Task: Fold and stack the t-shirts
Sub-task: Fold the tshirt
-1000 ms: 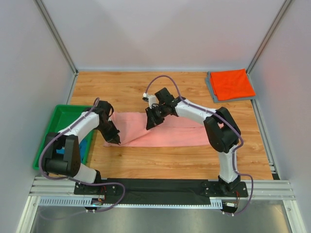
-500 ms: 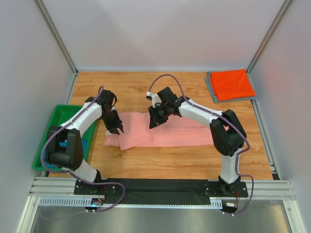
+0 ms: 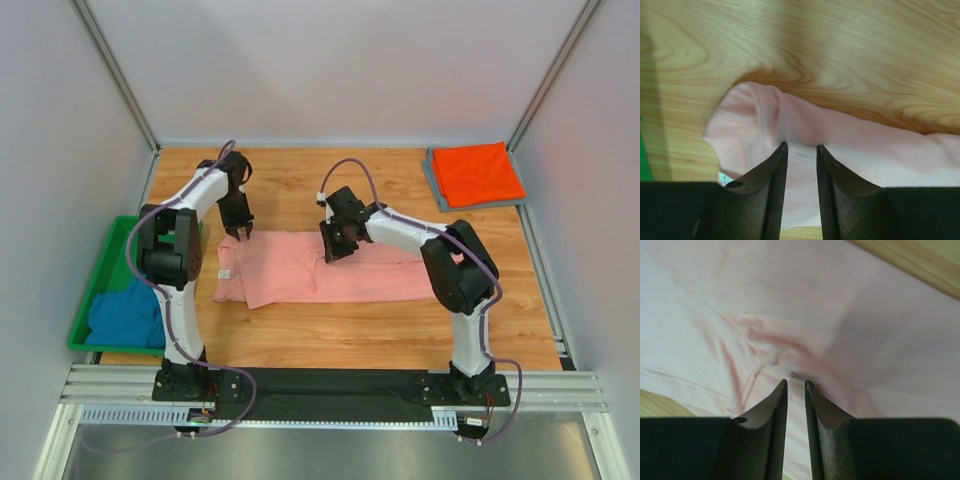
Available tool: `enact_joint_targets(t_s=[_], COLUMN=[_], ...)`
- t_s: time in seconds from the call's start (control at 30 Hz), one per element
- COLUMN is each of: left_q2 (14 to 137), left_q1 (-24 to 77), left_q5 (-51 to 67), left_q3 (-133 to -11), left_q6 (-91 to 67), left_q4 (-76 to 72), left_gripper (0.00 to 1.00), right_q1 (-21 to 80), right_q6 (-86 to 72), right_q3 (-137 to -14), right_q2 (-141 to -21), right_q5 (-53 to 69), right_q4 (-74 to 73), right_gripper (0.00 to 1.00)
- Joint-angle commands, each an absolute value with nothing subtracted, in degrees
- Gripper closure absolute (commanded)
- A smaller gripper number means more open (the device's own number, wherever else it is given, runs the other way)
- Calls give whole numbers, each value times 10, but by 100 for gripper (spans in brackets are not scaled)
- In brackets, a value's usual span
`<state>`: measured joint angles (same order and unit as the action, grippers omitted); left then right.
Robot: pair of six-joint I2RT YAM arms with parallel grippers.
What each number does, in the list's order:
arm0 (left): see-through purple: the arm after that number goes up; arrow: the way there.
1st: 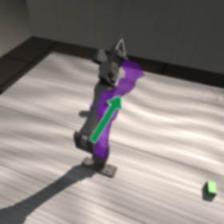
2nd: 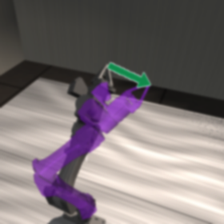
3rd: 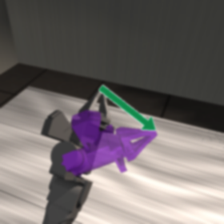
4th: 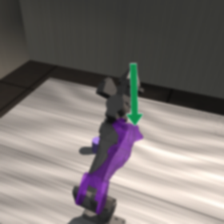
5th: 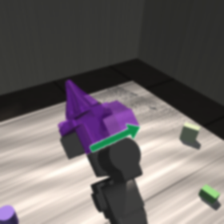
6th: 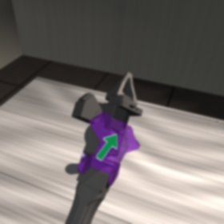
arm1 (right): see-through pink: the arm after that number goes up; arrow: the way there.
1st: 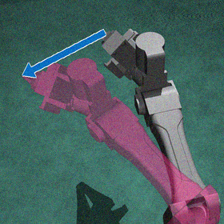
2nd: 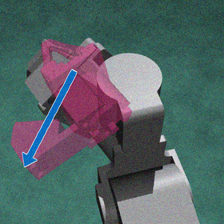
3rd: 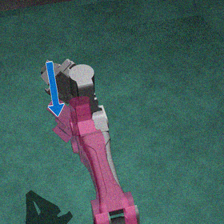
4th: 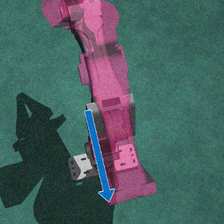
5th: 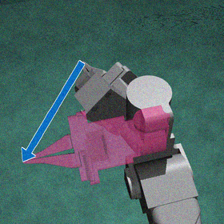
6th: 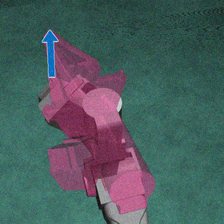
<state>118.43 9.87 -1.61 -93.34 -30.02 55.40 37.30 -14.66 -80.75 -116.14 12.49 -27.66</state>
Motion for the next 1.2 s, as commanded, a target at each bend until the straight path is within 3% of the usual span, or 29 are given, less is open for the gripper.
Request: enact_joint_targets(t_s=[0.0,0.23,0.4,0.73,0.93,1.17], left_q2=[1161,1218,1267,1347,1392,1293], left_q1=[94,94,92,91,91,95], left_q5=[-39,-27,-27,-39,-4,43], left_q3=[-961,-983,-999,-1125,-1228,-1229], left_q6=[-280,-273,-272,-249,-235,-234], left_q4=[586,585,578,590,617,614], left_gripper=[63,63,63,63,63,59], right_q1=[353,276,166,-13,-31,-29], right_q6=[-164,-195,-214,-192,-213,-235], right_q3=[-827,-774,-693,-628,-666,-717], right_q2=[-1092,-1037,-984,-1011,-1017,-969], right_q5=[49,-44,-107,-174,-165,-132], right_q4=[-329,-415,-442,-371,-409,-510], right_gripper=[78,78,78,78,78,76])
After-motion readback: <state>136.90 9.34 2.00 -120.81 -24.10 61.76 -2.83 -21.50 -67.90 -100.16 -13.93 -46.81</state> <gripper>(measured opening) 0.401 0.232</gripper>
